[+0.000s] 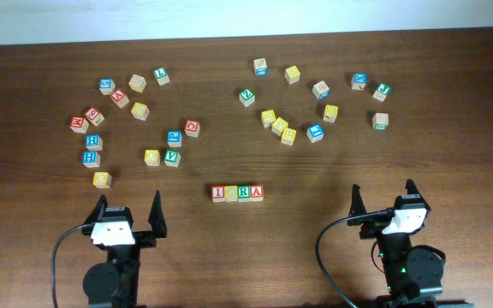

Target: Spell out ICRA

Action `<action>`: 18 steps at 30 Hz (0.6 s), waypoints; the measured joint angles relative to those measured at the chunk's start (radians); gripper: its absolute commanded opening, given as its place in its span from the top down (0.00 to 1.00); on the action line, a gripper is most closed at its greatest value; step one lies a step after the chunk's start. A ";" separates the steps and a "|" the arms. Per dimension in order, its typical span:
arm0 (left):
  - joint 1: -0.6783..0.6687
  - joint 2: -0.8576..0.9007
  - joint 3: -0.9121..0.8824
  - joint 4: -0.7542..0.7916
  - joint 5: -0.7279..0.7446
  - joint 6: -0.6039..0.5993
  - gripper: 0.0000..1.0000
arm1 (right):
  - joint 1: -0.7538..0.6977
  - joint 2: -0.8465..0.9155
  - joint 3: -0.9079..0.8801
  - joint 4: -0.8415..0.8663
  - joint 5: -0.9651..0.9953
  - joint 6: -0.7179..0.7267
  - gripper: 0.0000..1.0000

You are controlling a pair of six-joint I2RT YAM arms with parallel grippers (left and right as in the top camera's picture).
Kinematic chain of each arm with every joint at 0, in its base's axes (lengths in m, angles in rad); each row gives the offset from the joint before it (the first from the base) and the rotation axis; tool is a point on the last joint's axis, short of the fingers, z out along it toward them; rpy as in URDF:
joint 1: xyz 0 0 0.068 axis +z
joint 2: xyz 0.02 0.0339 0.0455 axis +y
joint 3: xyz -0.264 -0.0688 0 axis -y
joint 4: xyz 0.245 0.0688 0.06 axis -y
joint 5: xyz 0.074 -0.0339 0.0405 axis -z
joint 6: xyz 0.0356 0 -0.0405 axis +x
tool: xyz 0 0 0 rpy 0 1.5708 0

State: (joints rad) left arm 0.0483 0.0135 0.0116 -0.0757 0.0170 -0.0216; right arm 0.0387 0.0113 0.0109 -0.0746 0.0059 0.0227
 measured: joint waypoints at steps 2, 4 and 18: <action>0.000 0.000 0.000 0.000 -0.003 0.015 0.01 | 0.000 0.000 0.000 0.000 0.000 0.000 0.02; 0.000 0.000 0.000 -0.001 -0.007 0.023 0.01 | 0.000 0.000 0.000 0.000 0.000 0.000 0.02; 0.000 0.000 0.000 -0.002 -0.007 0.026 0.01 | 0.000 0.000 0.000 0.000 0.000 0.000 0.02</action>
State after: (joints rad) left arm 0.0483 0.0135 0.0116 -0.0772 0.0101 0.0044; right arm 0.0387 0.0113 0.0109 -0.0750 0.0059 0.0227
